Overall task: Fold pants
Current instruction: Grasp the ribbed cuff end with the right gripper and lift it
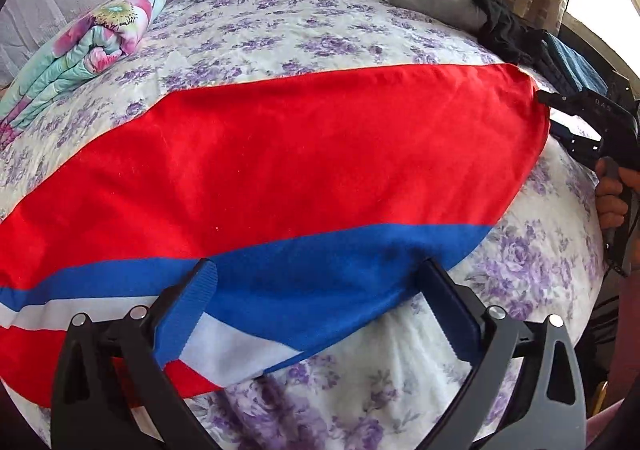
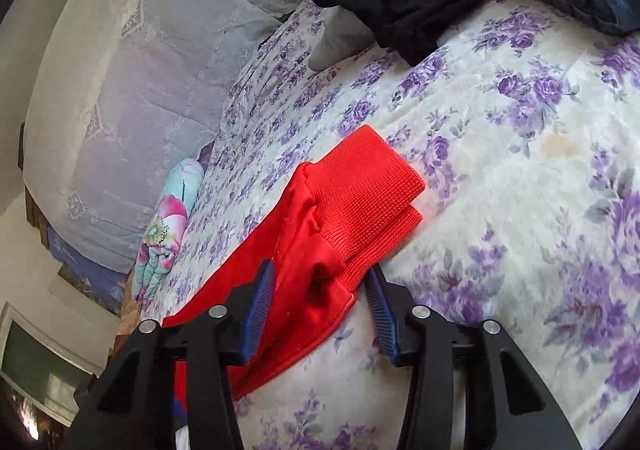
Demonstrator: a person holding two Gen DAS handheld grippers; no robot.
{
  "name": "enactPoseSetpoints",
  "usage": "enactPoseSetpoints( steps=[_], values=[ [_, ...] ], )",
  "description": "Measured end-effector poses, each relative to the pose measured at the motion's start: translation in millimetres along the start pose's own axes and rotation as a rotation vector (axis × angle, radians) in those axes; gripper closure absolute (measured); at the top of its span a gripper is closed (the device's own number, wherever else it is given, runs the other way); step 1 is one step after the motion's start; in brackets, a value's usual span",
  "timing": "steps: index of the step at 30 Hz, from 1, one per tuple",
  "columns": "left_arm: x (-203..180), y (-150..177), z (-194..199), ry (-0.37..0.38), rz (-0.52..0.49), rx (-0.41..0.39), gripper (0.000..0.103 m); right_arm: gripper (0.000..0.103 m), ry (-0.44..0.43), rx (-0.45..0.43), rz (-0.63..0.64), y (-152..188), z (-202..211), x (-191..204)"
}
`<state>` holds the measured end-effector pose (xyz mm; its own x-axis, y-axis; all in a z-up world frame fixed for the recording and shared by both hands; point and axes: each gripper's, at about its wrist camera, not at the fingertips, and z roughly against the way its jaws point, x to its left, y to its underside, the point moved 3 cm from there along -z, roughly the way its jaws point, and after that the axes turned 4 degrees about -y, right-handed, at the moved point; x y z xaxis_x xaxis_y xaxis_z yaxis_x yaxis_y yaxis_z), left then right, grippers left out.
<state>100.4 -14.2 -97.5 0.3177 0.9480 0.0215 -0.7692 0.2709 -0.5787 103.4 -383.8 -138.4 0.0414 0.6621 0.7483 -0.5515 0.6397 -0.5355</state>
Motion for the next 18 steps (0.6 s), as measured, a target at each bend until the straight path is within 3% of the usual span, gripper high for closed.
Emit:
enactPoseSetpoints(
  steps=[2,5,9,12,18],
  values=[
    [-22,-9,13,0.099,-0.024,-0.045,0.005,0.066,-0.007,0.001,-0.002,-1,-1,-3],
    [-63,-21,18,0.187,-0.071,-0.094,0.005,0.068,-0.026,-0.011,0.002,-1,-2,-4],
    [-116,-26,-10,0.274,-0.118,-0.040,0.005,0.076,-0.042,-0.025,-0.013,0,1,-8],
    [-135,-20,-17,0.182,-0.182,-0.066,0.005,0.077,-0.038,-0.027,-0.011,2,2,-8],
    [-135,-19,-20,0.176,-0.191,-0.057,0.005,0.077,-0.032,-0.032,-0.006,2,2,-7]
  ],
)
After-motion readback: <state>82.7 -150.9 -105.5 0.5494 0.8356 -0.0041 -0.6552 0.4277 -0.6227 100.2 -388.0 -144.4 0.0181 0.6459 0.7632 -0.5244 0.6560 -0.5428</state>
